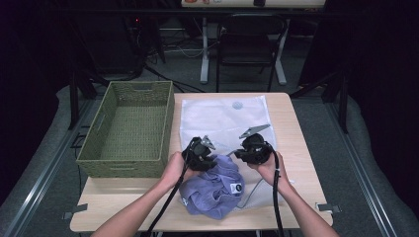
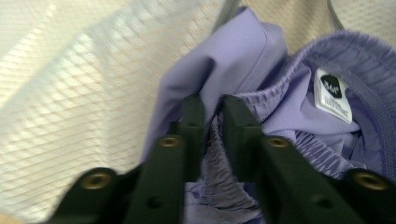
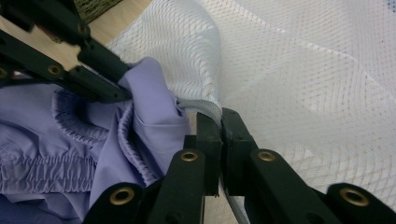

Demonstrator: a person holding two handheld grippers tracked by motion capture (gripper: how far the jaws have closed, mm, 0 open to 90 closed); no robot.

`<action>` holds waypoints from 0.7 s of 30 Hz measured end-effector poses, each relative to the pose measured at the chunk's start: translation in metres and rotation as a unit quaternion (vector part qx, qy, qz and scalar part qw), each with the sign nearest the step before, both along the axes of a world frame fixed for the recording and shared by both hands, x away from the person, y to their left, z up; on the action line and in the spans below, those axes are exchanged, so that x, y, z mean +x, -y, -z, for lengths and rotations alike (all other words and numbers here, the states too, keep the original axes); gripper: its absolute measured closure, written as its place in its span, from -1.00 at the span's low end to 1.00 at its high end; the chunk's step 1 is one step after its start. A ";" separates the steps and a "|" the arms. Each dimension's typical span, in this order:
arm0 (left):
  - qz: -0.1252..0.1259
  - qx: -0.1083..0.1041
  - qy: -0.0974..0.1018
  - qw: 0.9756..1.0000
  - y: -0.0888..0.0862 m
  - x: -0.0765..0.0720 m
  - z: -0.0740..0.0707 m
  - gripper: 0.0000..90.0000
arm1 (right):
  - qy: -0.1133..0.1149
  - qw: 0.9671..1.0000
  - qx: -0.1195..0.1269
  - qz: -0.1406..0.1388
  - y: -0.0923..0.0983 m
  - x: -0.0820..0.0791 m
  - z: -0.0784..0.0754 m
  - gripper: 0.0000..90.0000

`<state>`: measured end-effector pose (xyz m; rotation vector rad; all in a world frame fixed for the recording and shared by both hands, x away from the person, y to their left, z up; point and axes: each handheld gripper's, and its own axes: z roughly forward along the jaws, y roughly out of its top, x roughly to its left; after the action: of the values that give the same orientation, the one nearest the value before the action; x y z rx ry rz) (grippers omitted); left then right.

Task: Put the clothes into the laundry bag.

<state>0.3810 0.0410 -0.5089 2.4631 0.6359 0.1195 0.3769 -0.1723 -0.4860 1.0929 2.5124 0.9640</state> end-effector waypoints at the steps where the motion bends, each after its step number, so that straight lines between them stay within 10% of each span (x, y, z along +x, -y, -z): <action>1: 0.002 0.001 -0.002 1.000 0.002 -0.001 0.001 0.88 | 0.000 1.000 0.000 0.001 -0.001 -0.001 0.000 0.95; 12: 0.012 -0.010 0.006 1.000 0.031 -0.008 0.018 0.87 | 0.007 1.000 0.012 -0.008 -0.005 -0.009 -0.010 0.95; 21: 0.012 -0.002 0.026 1.000 0.008 -0.023 -0.013 -0.19 | -0.001 1.000 0.006 -0.006 0.004 -0.010 -0.005 0.95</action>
<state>0.3575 0.0326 -0.4957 2.4545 0.5828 0.1732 0.3671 -0.1759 -0.4809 1.0838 2.5199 0.9839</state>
